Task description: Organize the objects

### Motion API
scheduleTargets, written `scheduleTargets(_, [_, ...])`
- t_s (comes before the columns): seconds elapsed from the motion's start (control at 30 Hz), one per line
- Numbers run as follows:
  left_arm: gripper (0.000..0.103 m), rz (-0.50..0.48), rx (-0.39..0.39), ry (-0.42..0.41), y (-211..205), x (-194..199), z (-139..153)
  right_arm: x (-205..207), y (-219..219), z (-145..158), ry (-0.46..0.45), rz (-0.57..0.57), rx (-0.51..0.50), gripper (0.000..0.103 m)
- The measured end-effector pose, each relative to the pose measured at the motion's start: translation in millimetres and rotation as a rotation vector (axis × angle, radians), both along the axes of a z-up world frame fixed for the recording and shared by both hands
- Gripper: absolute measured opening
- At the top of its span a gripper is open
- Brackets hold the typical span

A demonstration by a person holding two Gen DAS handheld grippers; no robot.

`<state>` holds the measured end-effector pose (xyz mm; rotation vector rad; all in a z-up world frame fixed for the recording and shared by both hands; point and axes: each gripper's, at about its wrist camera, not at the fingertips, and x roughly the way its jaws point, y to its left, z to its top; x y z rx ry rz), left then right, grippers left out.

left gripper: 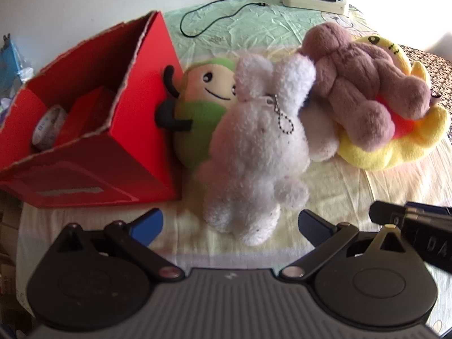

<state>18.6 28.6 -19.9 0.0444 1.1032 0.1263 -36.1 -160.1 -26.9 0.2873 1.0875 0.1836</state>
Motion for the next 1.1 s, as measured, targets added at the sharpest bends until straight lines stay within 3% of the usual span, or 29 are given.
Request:
scheduleTargets(0.17, [0.099,-0.016,-0.113,0.036,21,-8,-14,2,0,-5,0.020,0.039,0.168,0.044])
scheduleTargets(0.3, [0.100,-0.002,-0.178,0.013,36,-13,-16,4,6,-10,0.047,0.064,0.289,0.044])
scheduleTargets(0.47, [0.101,-0.055,-0.299,-0.003,44,-22,-13,14,14,-12,0.044,0.082,0.372,0.044])
scheduleTargets(0.57, [0.101,-0.095,-0.234,-0.081,41,-26,1,22,17,-12,0.032,0.095,0.412,0.044])
scheduleTargets(0.7, [0.097,-0.149,-0.111,-0.105,42,-16,-6,37,21,-14,0.021,0.113,0.463,0.044])
scheduleTargets(0.8, [0.094,-0.178,-0.063,-0.149,38,-20,-6,46,23,-17,0.032,0.128,0.477,0.045])
scheduleTargets(0.9, [0.083,-0.225,-0.046,-0.166,29,-4,-14,48,28,-22,0.041,0.139,0.486,0.051])
scheduleTargets(0.97, [0.067,-0.245,-0.059,-0.146,25,9,-23,49,28,-23,0.052,0.140,0.487,0.053])
scheduleTargets(1.1, [0.062,-0.258,-0.027,-0.144,20,15,-26,47,30,-23,0.043,0.147,0.481,0.051])
